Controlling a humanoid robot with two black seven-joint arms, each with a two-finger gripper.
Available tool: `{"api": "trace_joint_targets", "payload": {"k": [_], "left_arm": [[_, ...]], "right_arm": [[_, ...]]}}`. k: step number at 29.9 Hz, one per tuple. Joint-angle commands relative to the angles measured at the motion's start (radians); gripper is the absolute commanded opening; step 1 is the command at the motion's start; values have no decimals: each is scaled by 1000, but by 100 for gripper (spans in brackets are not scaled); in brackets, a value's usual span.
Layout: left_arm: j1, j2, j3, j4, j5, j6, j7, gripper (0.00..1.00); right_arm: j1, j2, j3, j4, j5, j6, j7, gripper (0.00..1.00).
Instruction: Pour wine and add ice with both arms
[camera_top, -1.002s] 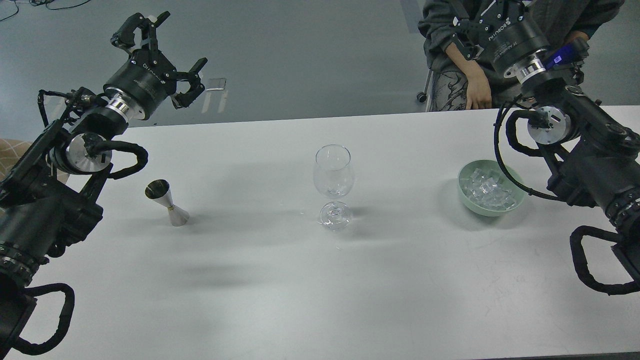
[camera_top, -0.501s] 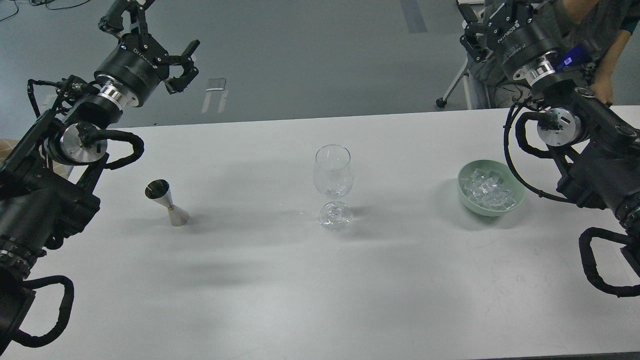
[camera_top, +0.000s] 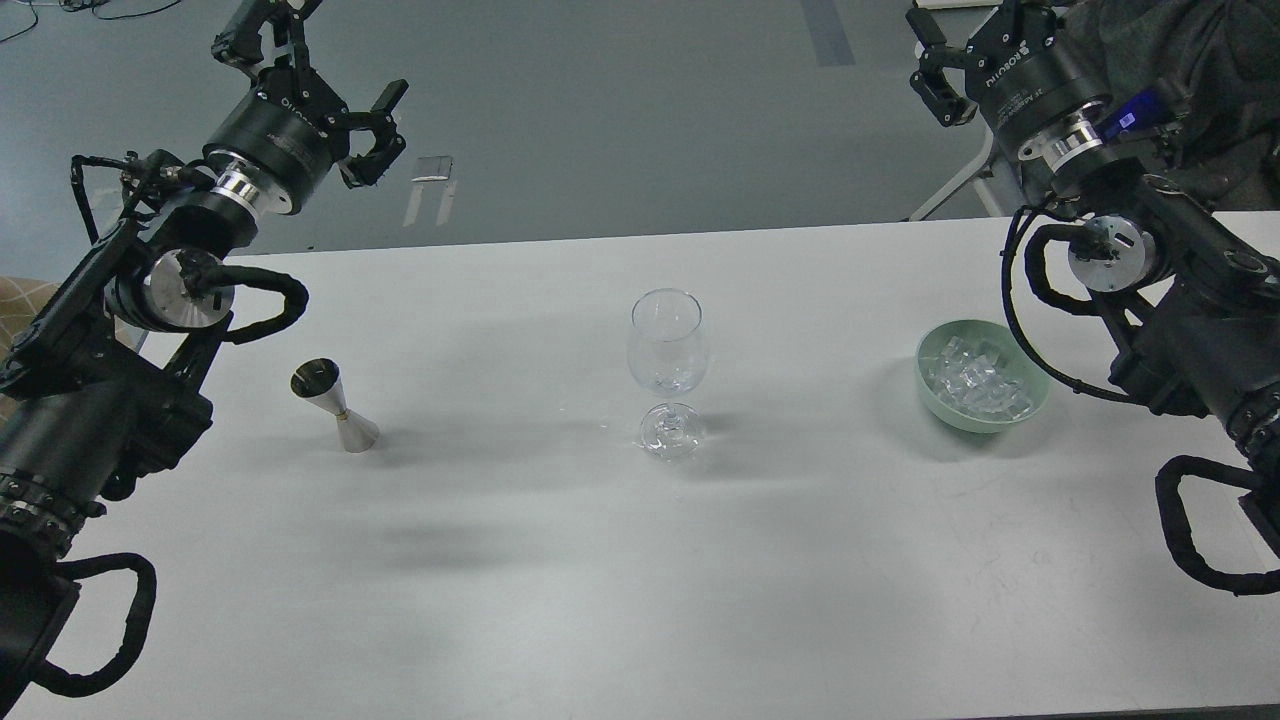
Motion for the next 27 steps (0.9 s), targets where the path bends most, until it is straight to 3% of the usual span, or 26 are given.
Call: {"api": "trace_joint_targets", "payload": {"k": [1, 27], "left_arm": [[2, -1, -1, -15, 10, 8, 1, 98], [8, 1, -6, -54, 0, 2, 8, 99]], "right_arm": [[-1, 0, 1, 2, 0, 0, 0, 100], [-1, 3, 1, 3, 1, 0, 0, 100]]}}
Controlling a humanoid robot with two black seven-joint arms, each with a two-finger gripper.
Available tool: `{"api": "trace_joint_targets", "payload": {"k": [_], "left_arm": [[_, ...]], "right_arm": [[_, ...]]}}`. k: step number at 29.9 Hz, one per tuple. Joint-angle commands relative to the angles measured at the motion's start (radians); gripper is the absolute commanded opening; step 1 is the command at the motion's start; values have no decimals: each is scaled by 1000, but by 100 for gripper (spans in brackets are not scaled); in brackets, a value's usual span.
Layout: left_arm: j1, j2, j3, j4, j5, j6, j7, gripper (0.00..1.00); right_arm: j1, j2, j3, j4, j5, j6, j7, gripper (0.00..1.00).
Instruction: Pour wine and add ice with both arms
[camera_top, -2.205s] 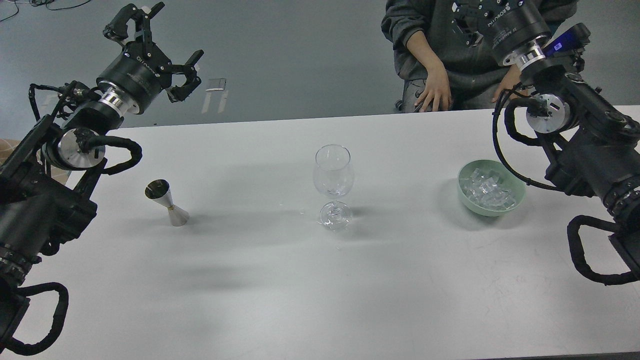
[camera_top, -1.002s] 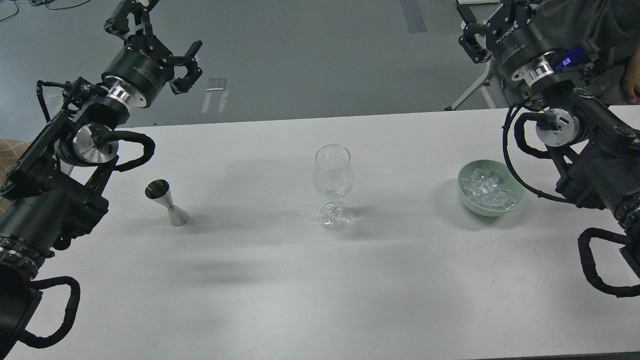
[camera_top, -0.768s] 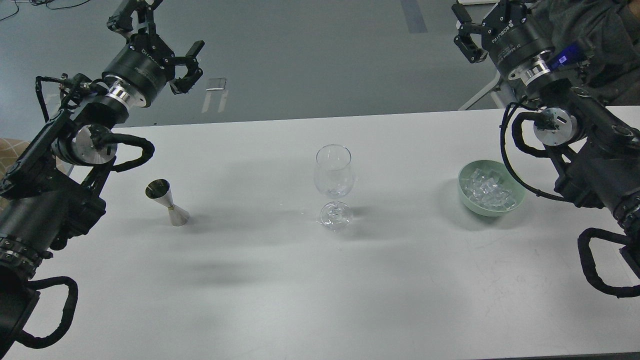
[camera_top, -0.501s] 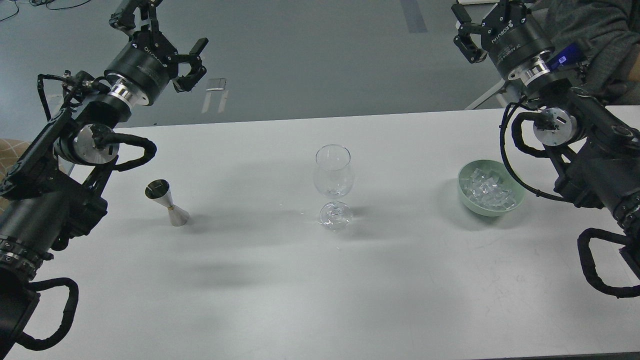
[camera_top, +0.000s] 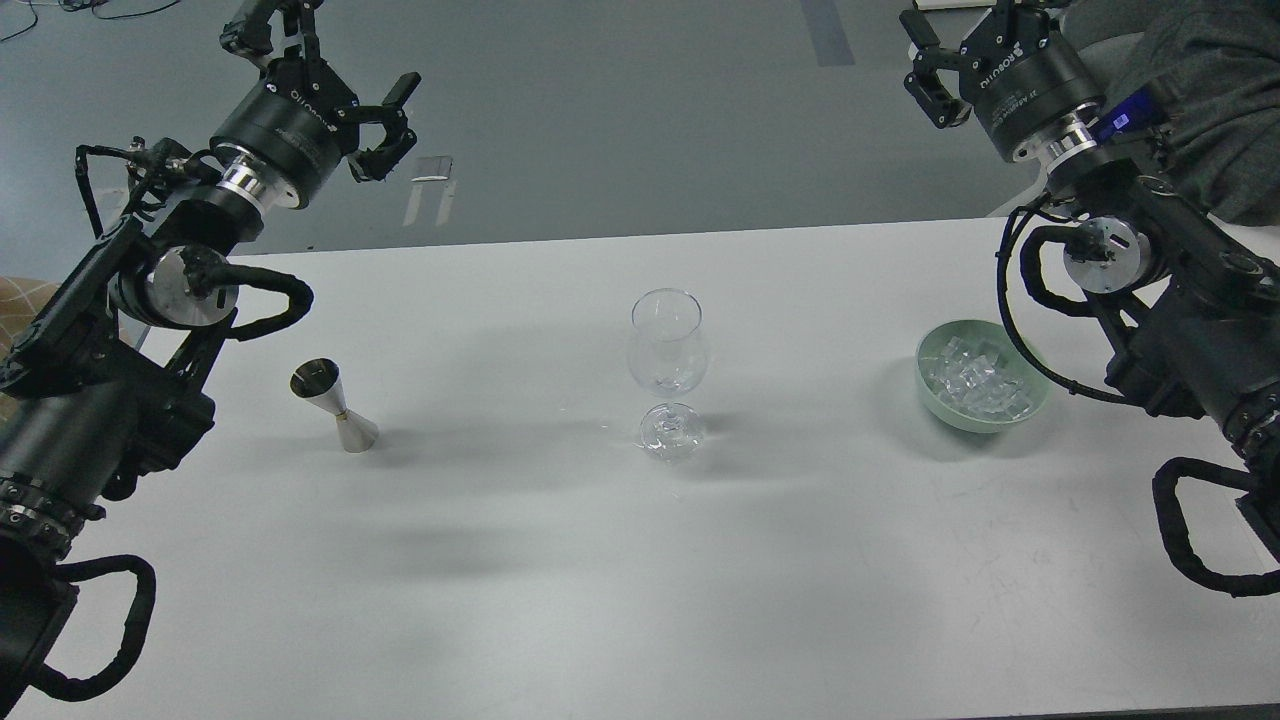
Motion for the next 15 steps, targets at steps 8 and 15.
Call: {"api": "trace_joint_targets", "payload": {"k": [8, 15], "left_arm": [[0, 0, 0, -20, -2, 4, 6, 99], [0, -3, 0, -21, -2, 4, 12, 99]], "right_arm": [[1, 0, 0, 0, 0, 0, 0, 100], [1, 0, 0, 0, 0, 0, 0, 100]]}}
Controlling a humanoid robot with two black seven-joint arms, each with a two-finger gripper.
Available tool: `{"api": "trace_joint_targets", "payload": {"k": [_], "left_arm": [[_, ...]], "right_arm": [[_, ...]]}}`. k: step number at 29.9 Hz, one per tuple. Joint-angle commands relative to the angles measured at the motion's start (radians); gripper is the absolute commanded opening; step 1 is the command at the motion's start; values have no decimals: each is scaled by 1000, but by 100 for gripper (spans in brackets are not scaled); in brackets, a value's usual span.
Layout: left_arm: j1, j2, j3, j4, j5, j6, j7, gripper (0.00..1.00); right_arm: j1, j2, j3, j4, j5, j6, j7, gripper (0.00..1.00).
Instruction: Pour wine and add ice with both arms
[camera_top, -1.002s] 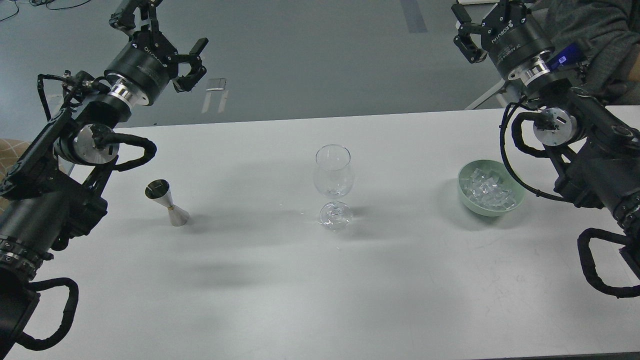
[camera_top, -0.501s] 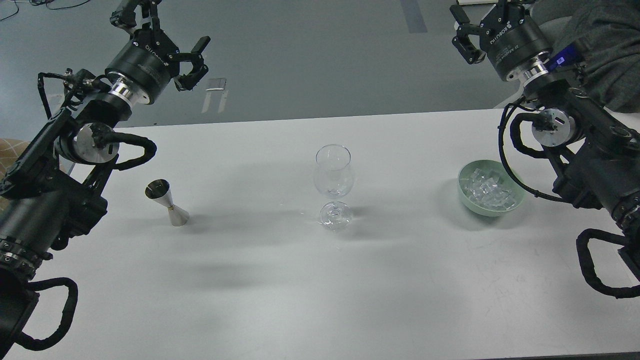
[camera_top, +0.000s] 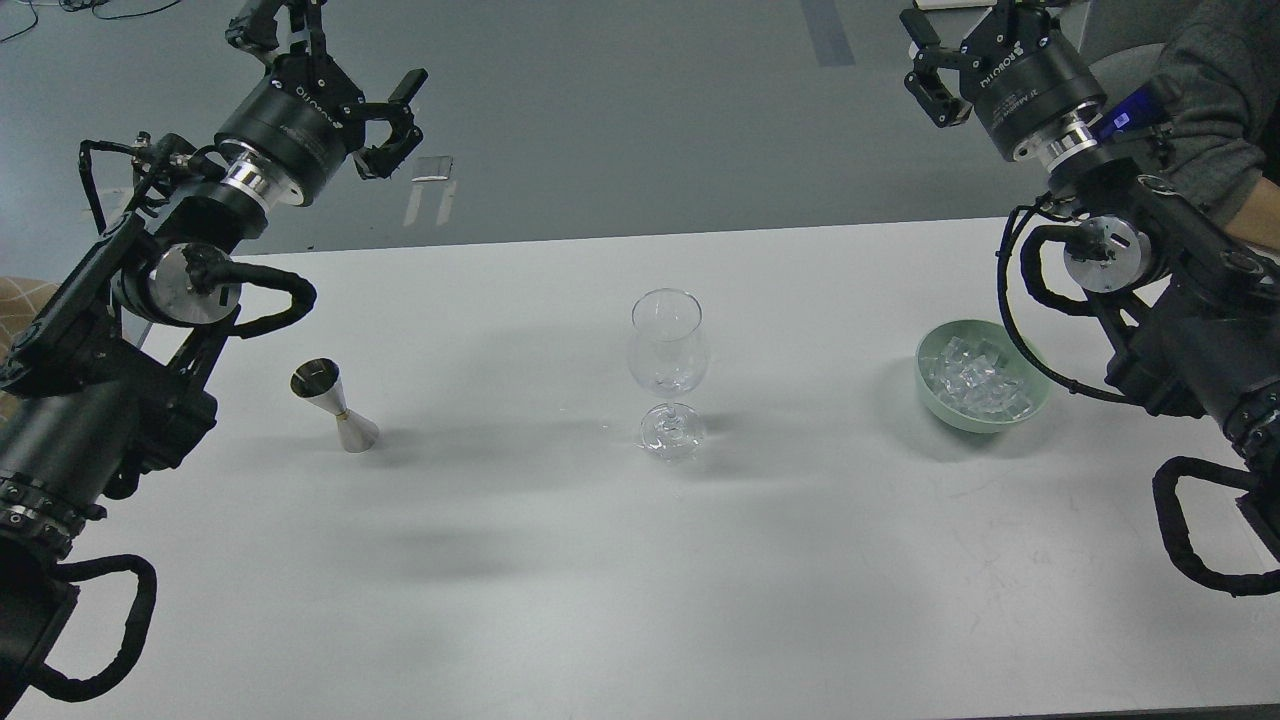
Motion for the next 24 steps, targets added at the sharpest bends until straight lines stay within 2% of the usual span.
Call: {"api": "trace_joint_targets", "payload": {"k": [1, 7, 10, 13, 15, 19, 21, 23, 24], "left_arm": [[0, 0, -4, -3, -2, 0, 7, 99], [12, 48, -38, -98, -57, 5, 88, 98], [51, 130, -40, -195, -159, 34, 123, 96], [98, 202, -41, -284, -241, 57, 186, 95], [155, 272, -50, -360, -314, 83, 208, 95], [259, 349, -104, -454, -377, 94, 217, 95], [344, 384, -161, -515, -419, 97, 246, 95], [463, 403, -252, -587, -480, 97, 299, 95], [494, 404, -277, -603, -491, 98, 312, 95]], "right_arm": [[0, -1, 0, 0, 1, 0, 0, 100], [0, 1, -2, 0, -1, 0, 0, 100], [-2, 2, -2, 0, -1, 0, 0, 100], [-2, 2, -2, 0, -1, 0, 0, 100], [-2, 11, -2, 0, -1, 0, 0, 100], [-2, 13, -2, 0, -1, 0, 0, 100], [-2, 13, -3, 0, -1, 0, 0, 100], [-3, 11, -8, 0, -1, 0, 0, 100], [-2, 11, -8, 0, -1, 0, 0, 100]]}}
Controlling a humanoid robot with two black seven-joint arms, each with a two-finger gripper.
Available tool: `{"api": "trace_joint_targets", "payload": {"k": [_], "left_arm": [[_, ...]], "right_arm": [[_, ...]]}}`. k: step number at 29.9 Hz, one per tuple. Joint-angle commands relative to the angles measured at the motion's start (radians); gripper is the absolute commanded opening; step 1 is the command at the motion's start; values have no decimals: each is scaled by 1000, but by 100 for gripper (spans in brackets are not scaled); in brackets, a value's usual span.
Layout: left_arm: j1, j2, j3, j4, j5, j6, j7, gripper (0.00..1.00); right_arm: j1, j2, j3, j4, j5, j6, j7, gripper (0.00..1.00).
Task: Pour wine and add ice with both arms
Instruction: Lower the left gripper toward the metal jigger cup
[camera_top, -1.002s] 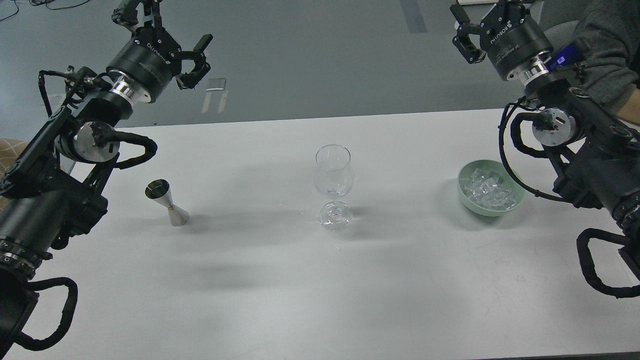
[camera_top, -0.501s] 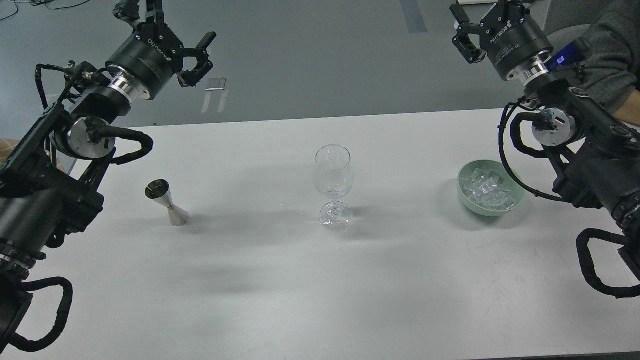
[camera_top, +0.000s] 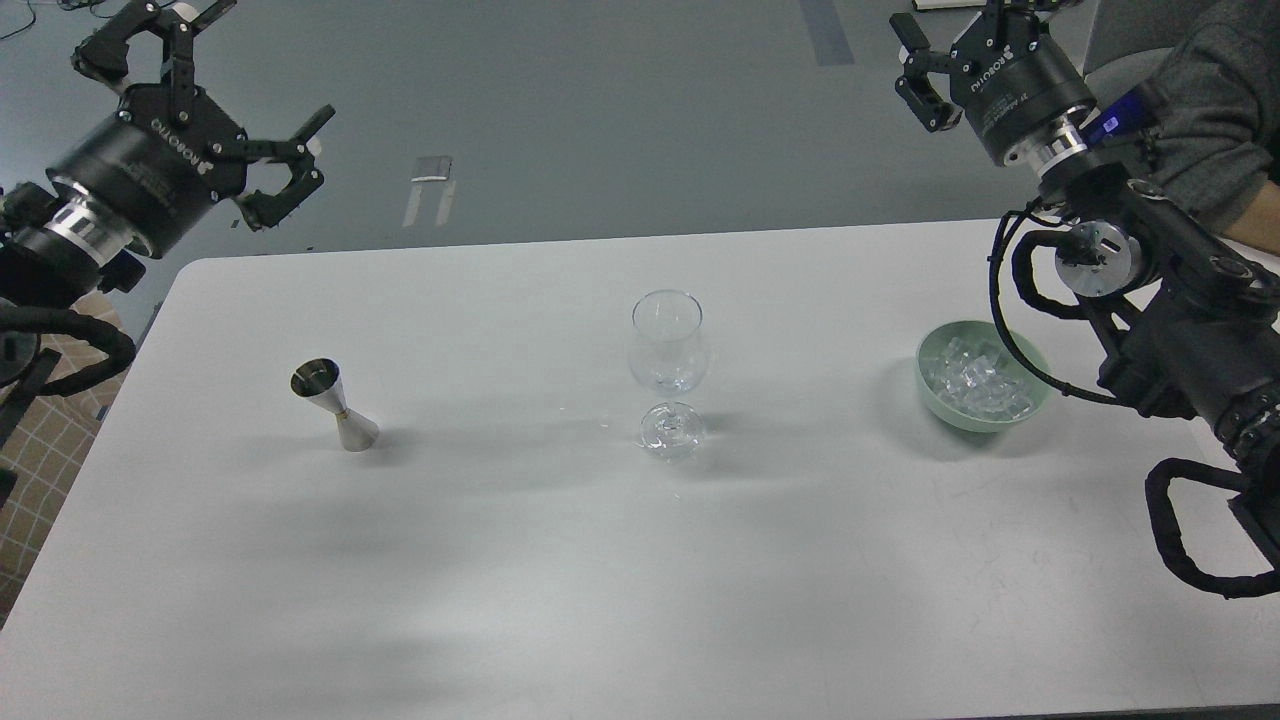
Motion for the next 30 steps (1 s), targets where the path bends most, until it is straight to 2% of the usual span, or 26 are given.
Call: {"api": "trace_joint_targets", "payload": {"k": [1, 4, 9, 13, 20, 30], "left_arm": [[157, 22, -117, -88, -64, 3, 63, 94], [309, 16, -209, -155, -71, 3, 102, 94], [481, -26, -269, -220, -73, 3, 103, 94], [610, -115, -341, -227, -73, 1, 119, 94], [703, -233, -360, -226, -71, 1, 143, 96], [711, -487, -392, -168, -42, 55, 145, 97]], "right_arm": [[0, -2, -4, 0, -1, 0, 0, 100], [0, -2, -4, 0, -1, 0, 0, 100], [0, -2, -4, -1, -1, 0, -2, 100], [-12, -11, -4, 0, -1, 0, -2, 100], [-15, -18, -4, 0, -1, 0, -2, 100], [-18, -20, -5, -1, -3, 0, -2, 100]]}}
